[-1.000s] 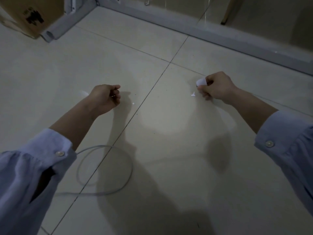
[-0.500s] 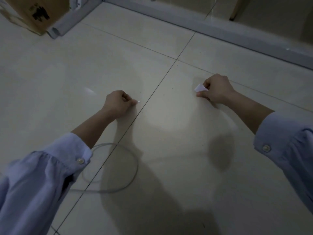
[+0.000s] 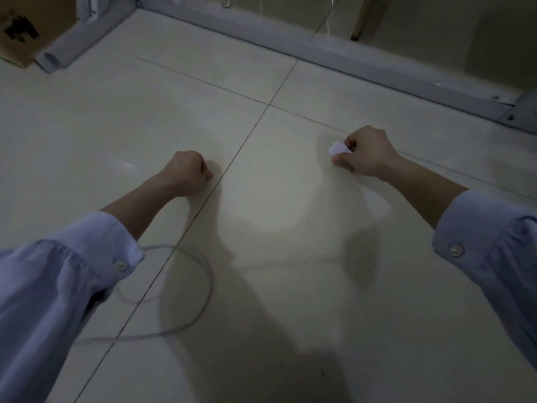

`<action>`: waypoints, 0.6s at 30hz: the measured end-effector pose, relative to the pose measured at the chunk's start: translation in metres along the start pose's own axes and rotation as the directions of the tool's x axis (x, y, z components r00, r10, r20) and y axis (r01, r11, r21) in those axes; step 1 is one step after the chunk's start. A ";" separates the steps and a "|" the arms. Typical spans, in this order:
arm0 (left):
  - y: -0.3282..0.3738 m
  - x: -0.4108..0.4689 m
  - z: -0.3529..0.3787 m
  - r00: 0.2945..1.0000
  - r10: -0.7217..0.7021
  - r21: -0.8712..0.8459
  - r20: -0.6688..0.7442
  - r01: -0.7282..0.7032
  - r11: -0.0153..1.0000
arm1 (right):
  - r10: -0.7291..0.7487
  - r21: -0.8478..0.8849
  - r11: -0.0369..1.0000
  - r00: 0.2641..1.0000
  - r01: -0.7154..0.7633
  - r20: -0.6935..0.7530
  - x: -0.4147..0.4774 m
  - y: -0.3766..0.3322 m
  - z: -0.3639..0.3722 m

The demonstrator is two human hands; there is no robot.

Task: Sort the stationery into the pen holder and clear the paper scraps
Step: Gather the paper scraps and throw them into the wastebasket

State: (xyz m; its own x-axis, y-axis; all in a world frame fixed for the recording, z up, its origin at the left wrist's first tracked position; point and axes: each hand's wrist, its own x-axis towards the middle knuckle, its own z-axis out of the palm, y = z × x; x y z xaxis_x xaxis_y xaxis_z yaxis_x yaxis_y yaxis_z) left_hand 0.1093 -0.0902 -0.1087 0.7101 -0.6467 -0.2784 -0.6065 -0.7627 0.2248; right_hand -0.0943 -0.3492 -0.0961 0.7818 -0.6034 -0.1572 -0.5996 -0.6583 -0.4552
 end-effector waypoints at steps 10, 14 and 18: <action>0.004 0.008 -0.038 0.995 -0.092 -0.228 -0.030 0.083 0.970 | 0.069 0.073 0.996 0.988 -0.059 -0.137 -0.025 0.034 -0.060; 0.027 0.010 -0.050 0.997 -0.047 -0.302 -0.068 0.024 0.953 | 0.159 0.150 0.980 0.970 -0.131 -0.186 -0.038 0.046 -0.090; 0.073 0.008 -0.060 0.995 0.057 -0.363 -0.081 -0.082 0.928 | 0.203 0.197 0.968 0.946 -0.155 -0.254 -0.057 0.054 -0.134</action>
State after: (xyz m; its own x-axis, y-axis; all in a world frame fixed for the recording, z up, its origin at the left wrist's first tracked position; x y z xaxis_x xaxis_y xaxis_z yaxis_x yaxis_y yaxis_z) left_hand 0.0924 -0.1517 -0.0382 0.7013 -0.6875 -0.1886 -0.4913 -0.6578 0.5709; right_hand -0.1943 -0.4103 0.0060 0.5741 -0.8186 -0.0186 -0.6679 -0.4551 -0.5890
